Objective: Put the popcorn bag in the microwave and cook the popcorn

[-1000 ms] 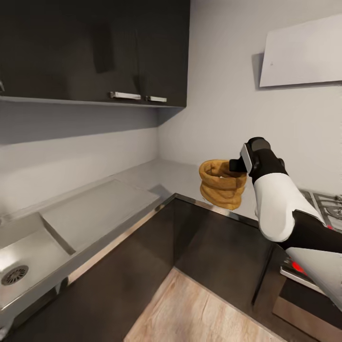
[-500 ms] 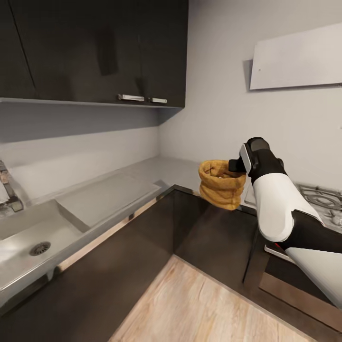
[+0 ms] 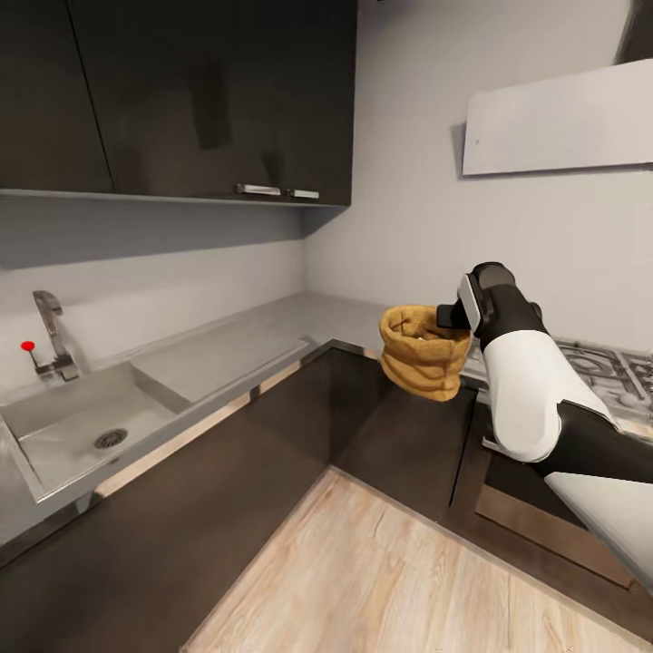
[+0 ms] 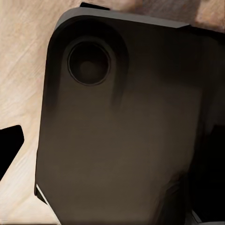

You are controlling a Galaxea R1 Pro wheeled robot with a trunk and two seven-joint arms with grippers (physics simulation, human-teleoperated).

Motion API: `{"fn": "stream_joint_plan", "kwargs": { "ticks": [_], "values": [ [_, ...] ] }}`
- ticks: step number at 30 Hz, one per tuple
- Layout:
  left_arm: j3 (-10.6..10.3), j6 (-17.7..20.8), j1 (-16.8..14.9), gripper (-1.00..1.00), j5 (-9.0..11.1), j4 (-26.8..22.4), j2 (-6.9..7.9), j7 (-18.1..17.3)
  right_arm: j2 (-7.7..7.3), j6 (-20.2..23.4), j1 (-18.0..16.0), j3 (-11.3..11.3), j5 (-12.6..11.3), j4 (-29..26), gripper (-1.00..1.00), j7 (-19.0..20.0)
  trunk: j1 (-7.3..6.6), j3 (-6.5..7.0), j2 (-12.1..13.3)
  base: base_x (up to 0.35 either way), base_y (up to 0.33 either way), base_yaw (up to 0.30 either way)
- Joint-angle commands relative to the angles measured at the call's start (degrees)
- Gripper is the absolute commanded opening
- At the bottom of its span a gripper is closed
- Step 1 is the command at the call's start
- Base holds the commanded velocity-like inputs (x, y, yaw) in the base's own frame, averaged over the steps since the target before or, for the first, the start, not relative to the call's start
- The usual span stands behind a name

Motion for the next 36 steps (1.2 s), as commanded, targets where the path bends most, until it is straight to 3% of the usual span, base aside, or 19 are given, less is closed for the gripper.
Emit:
{"fn": "stream_joint_plan", "kwargs": {
  "ticks": [1,10,14,21,36],
  "values": [
    [0.03,-0.03,0.02,1.00,0.33,-0.09,0.00,0.06,0.09,0.08,-0.06,-0.34,-0.23,-0.05,-1.00,-0.39,-0.03,-0.05,-0.04,-0.347,0.000,0.000],
    [0.09,-0.01,0.01,1.00,0.33,-0.35,0.00,0.03,0.18,0.08,-0.06,-0.41,-0.47,0.01,-1.00,-0.26,-0.03,-0.05,-0.04,-0.347,0.000,0.000],
    [0.12,-0.01,0.03,1.00,0.33,-0.45,0.09,-0.01,0.07,0.08,-0.06,-0.34,-2.51,-0.02,-1.00,-0.39,-0.03,-0.05,-0.04,-0.347,0.000,0.000],
    [0.13,-0.01,0.03,1.00,0.33,-0.47,0.09,-0.01,-0.11,0.08,-0.06,-0.24,-2.60,0.01,-1.00,-0.59,-0.03,-0.05,-0.04,-0.340,0.000,0.000],
    [0.13,-0.01,0.03,1.00,0.40,-0.47,0.27,-0.01,-0.71,0.08,-0.06,-0.24,-2.69,0.65,-1.00,-0.28,-0.03,-0.05,-0.04,-0.017,0.000,0.000]
  ]
}}
